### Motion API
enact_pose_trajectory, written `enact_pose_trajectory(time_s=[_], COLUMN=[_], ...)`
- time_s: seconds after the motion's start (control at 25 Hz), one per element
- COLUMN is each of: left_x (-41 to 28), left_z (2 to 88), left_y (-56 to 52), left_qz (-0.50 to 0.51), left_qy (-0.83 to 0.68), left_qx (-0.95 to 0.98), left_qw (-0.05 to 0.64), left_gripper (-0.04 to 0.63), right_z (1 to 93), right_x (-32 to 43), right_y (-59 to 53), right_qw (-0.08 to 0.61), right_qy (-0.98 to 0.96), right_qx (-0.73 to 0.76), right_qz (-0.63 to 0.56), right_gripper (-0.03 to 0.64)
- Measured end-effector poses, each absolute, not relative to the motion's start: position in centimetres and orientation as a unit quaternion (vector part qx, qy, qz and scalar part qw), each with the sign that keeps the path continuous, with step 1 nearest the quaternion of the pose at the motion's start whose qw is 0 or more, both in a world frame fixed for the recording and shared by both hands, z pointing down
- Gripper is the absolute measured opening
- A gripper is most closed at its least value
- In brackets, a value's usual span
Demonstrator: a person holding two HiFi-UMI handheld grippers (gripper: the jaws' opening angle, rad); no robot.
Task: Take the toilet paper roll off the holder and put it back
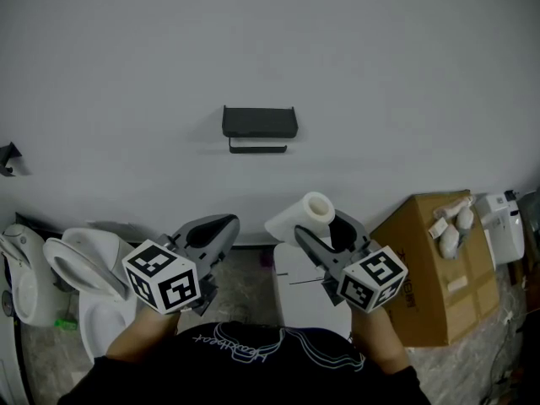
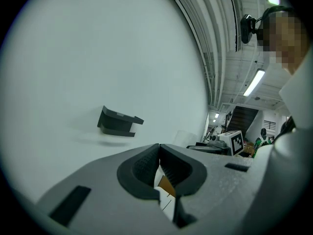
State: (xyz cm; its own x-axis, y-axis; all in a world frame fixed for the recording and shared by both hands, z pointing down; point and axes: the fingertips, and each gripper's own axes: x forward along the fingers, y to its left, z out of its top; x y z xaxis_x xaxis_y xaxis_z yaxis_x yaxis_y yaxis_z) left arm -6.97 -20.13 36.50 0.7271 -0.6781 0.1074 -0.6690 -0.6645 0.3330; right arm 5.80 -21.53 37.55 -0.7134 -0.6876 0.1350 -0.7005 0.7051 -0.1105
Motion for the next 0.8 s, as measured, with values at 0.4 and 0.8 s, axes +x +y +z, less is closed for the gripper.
enact_pose_trajectory(time_s=[0.4, 0.8], left_x=[-9.6, -11.0], left_z=[35.7, 34.5], left_y=[-21.6, -24.1], left_qz=[-0.021, -0.03], left_qy=[-0.364, -0.355], left_qx=[0.914, 0.919], left_qw=[0.176, 0.167], left_gripper=[0.006, 0.006], right_z=[36.0, 33.3], right_x=[4.0, 3.4], right_y=[-22.9, -25.5], right_qw=[0.04, 0.031], right_qy=[-0.918, -0.912], right_qx=[0.389, 0.408], right_qz=[0.068, 0.041], right_gripper=[0.262, 0.264])
